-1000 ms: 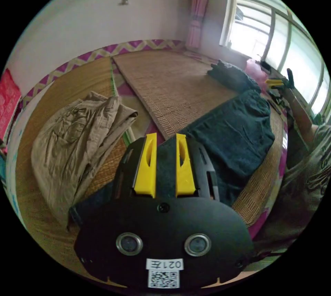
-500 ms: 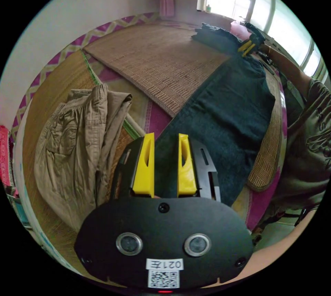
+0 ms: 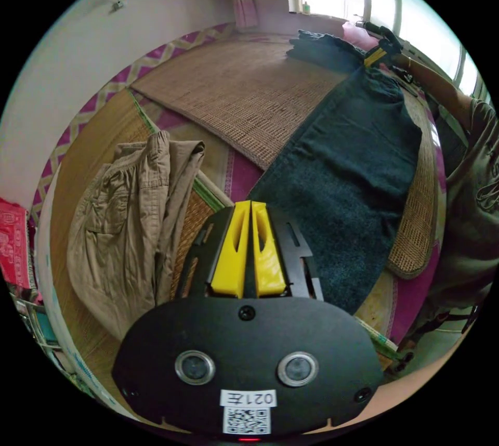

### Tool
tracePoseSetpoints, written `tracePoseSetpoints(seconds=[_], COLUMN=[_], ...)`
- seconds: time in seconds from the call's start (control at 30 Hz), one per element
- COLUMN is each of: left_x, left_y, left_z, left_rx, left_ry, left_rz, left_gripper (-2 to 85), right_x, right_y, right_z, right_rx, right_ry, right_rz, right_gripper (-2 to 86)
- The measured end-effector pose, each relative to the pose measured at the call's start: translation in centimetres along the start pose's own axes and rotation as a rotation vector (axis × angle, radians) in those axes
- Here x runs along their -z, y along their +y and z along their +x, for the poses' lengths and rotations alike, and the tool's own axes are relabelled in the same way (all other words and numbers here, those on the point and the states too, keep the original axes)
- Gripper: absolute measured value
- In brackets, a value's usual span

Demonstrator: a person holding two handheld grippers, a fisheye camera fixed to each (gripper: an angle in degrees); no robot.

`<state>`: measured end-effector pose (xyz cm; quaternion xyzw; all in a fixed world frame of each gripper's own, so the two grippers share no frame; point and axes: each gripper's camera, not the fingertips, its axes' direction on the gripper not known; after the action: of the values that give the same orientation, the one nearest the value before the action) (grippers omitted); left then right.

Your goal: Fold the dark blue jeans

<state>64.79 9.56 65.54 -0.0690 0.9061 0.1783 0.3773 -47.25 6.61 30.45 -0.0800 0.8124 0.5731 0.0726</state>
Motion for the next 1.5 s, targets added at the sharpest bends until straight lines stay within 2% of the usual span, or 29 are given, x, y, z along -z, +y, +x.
tracePoseSetpoints(seconds=[0.27, 0.43, 0.53, 0.67, 0.8, 0.87, 0.93, 1.0, 1.07, 1.17, 1.23, 1.3, 1.33, 1.37, 1.43, 1.5], left_x=[7.1, 17.2, 21.2, 21.7, 17.3, 15.9, 16.5, 17.5, 19.3, 22.3, 23.7, 23.8, 23.6, 23.4, 21.8, 22.0], left_y=[5.0, 12.7, 18.0, 23.9, 29.2, 31.2, 33.7, 35.2, 36.9, 39.9, 40.9, 41.1, 41.2, 41.2, 41.4, 41.9], left_z=[4.6, 10.4, 15.2, 20.8, 25.0, 25.9, 26.3, 26.9, 27.4, 26.9, 26.3, 25.6, 25.4, 25.3, 25.4, 26.6], left_rx=[-0.020, -0.038, -0.055, -0.012, 0.165, 0.249, 0.346, 0.367, 0.402, 0.585, 0.718, 0.770, 0.796, 0.808, 0.824, 0.816], left_ry=[-0.026, 0.025, 0.088, 0.174, 0.218, 0.216, 0.254, 0.273, 0.241, 0.070, -0.104, -0.138, -0.163, -0.176, -0.194, -0.240], left_rz=[0.144, 0.388, 0.440, 0.391, 0.276, 0.293, 0.389, 0.398, 0.432, 0.459, 0.405, 0.357, 0.339, 0.314, 0.187, 0.226], left_gripper=[-0.9, -1.0, -0.9, -0.9, -0.9, -0.9, -0.9, -0.9, -1.0, -1.0, -0.9, -0.9, -0.9, -0.9, -0.9, -0.9], right_x=[5.1, 12.5, 16.2, 15.3, 9.2, 7.0, 5.9, 6.1, 6.6, 8.7, 11.9, 12.6, 12.0, 11.4, 7.5, 5.2], right_y=[3.3, 9.7, 14.7, 18.9, 21.9, 22.9, 23.8, 24.2, 24.4, 25.0, 25.9, 26.2, 26.0, 25.8, 24.6, 24.2], right_z=[-3.7, -10.7, -16.5, -23.6, -27.7, -28.1, -28.4, -29.0, -29.8, -30.5, -30.1, -29.1, -28.3, -28.0, -27.2, -27.7], right_rx=[-0.010, 0.027, 0.060, 0.085, 0.013, -0.040, -0.093, -0.111, -0.113, -0.110, -0.192, -0.290, -0.367, -0.405, -0.504, -0.544], right_ry=[0.024, 0.015, -0.004, -0.035, -0.077, -0.093, -0.102, -0.091, -0.096, -0.107, -0.041, -0.001, 0.066, 0.111, 0.283, 0.333], right_rz=[0.128, 0.304, 0.370, 0.243, 0.091, 0.090, 0.109, 0.113, 0.078, 0.053, 0.270, 0.398, 0.392, 0.354, 0.110, 0.021], right_gripper=[-1.0, -1.0, -0.9, -0.7, -0.9, -0.9, -0.9, -0.7, -0.5, -0.6, -0.8, -0.7, -0.6, -0.6, -0.6, -0.6])
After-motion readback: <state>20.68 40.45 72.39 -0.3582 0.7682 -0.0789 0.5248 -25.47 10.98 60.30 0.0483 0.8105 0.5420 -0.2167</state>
